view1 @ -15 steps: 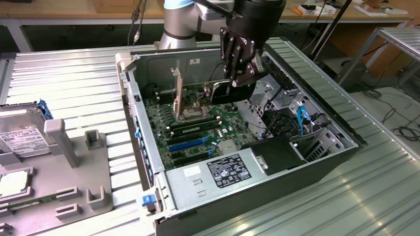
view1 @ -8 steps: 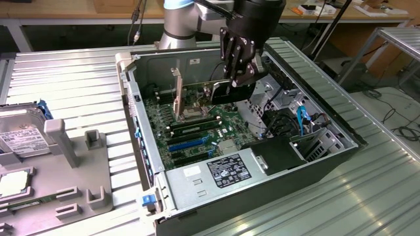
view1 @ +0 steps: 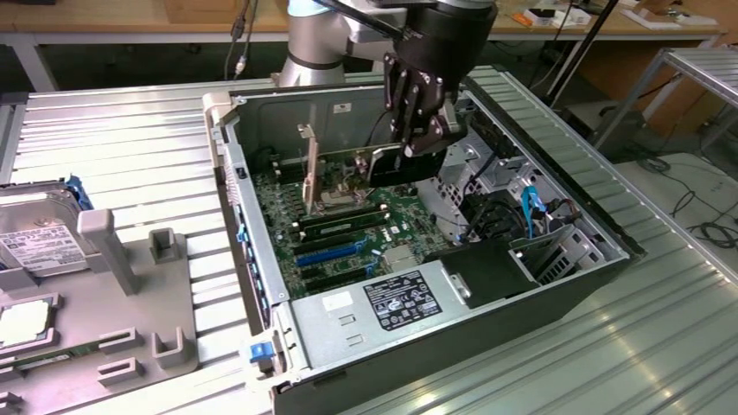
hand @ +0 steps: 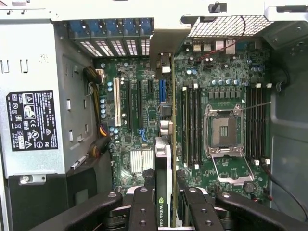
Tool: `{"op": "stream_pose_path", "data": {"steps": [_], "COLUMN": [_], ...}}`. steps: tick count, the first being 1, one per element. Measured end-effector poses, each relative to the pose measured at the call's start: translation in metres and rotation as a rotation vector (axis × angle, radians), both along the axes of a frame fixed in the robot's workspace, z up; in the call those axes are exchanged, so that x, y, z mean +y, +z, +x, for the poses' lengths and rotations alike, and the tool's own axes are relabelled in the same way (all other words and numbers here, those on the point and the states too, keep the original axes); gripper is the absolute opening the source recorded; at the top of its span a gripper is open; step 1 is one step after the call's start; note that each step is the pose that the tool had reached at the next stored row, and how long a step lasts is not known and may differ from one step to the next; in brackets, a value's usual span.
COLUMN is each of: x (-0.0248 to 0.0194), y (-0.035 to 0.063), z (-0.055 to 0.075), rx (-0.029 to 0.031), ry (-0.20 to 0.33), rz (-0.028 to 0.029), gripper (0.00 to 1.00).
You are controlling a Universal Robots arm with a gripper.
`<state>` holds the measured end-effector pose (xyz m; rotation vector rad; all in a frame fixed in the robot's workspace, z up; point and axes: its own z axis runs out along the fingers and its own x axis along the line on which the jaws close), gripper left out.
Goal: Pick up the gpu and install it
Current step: 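Insert the gpu into the slot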
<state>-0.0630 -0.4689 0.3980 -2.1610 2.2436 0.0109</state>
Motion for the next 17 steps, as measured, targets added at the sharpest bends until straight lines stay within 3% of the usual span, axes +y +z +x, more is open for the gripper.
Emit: {"op": "stream_pose_path", "data": {"steps": [4,8,17], "x": [0.0,0.0,0.0], "y": [-0.0049,-0.0129,-0.0226], "z": [-0.001,-0.004,-0.015], "rx": [-0.0007,-0.0007,-0.0013], "ry": [-0.01,-0.058,-0.071], "rz": [0.0,0.0,0.0], "gripper": [0.27,0.27,0.27]}}
